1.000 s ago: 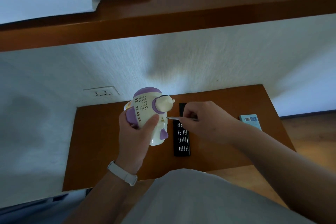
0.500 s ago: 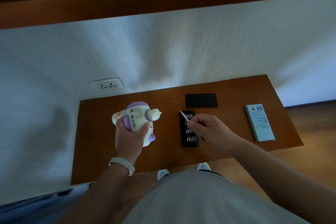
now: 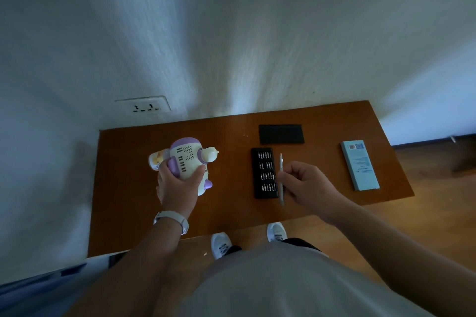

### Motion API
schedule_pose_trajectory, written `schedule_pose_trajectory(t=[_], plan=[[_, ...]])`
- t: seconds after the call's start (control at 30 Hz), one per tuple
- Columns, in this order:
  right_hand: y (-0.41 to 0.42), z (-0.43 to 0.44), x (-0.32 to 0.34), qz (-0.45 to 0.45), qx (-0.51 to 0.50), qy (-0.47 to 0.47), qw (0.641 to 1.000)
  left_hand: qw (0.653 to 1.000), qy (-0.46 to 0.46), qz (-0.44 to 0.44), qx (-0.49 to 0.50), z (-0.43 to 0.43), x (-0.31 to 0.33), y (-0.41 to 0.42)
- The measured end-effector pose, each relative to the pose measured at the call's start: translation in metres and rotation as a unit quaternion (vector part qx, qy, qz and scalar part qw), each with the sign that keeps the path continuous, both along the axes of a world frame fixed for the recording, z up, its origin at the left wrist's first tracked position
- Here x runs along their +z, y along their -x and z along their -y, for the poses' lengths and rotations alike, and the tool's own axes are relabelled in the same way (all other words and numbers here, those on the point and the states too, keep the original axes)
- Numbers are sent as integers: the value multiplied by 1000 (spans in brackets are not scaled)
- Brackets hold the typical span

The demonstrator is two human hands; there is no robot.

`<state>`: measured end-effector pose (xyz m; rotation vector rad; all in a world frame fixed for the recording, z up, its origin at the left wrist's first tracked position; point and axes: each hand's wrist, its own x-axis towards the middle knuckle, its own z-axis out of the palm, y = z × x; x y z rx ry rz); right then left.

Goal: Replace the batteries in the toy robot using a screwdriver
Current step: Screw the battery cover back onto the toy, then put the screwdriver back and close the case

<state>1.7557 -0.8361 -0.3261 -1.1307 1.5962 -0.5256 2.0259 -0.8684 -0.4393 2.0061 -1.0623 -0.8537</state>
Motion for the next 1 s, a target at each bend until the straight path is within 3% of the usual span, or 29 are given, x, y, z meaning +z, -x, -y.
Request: schedule_pose_trajectory(t=[0.23, 0.43, 0.67, 0.8, 0.9, 1.0], plan=[[5, 4, 5, 1, 8, -9, 1000, 998, -1, -67, 1, -9, 1, 3], [8, 11, 3, 17, 42, -14, 999, 993, 34, -98, 63, -26, 11, 7], [20, 19, 3, 32, 83, -6, 996, 996, 36, -16, 76, -43, 40, 40], [33, 22, 7, 34, 107, 8, 994, 993, 47, -87, -62, -47, 67, 91], [43, 23, 8, 39, 120, 11, 992, 974, 43, -95, -202, -45, 81, 126], [54, 24, 10, 50, 117, 14, 992, 955, 45, -94, -277, -40, 89, 148]])
